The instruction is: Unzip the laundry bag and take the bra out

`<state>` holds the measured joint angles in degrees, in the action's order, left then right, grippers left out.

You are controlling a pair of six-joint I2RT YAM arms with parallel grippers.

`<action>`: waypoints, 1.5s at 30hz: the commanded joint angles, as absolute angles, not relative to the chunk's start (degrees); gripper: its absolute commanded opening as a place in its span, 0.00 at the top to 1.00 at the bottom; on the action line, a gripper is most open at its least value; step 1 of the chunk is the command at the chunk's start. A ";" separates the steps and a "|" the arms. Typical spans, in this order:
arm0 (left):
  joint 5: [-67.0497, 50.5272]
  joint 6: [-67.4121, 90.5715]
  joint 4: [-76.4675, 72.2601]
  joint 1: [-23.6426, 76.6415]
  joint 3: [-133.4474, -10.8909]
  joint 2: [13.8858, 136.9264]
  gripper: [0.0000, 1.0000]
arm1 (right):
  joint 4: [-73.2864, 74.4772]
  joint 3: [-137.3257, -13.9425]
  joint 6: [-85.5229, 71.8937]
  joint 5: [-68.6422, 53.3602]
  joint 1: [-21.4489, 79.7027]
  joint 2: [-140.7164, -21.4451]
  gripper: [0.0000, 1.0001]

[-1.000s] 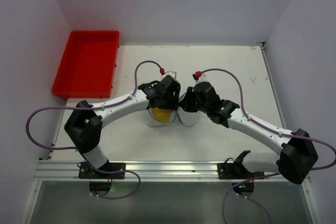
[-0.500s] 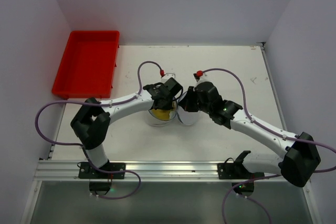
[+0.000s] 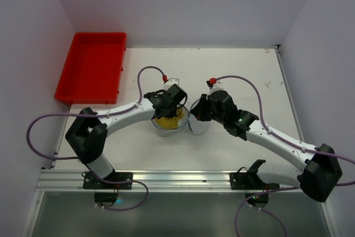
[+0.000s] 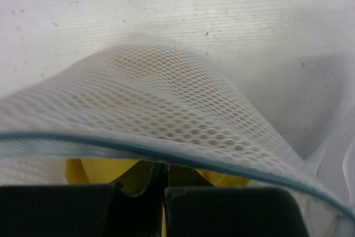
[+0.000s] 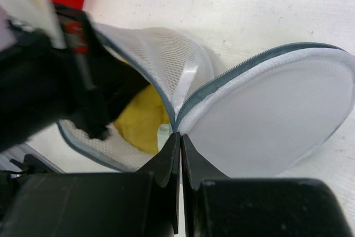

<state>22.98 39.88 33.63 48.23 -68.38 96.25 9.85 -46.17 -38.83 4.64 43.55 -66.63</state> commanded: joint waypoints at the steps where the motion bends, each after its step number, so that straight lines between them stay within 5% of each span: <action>1: 26.10 40.34 31.82 46.41 -64.79 86.52 1.00 | 4.32 -43.16 -36.13 8.26 43.68 -63.37 1.00; 21: 16.00 34.37 26.63 44.48 -68.02 69.26 1.00 | -4.13 -40.34 -31.02 4.66 43.68 -66.61 1.00; 33: -7.90 37.44 13.28 37.27 -75.93 64.95 1.00 | -0.44 -43.15 -33.22 5.97 43.59 -75.76 1.00; 45: -3.70 34.63 20.74 35.25 -88.23 65.57 1.00 | -0.18 -42.71 -33.66 5.71 42.19 -76.03 1.00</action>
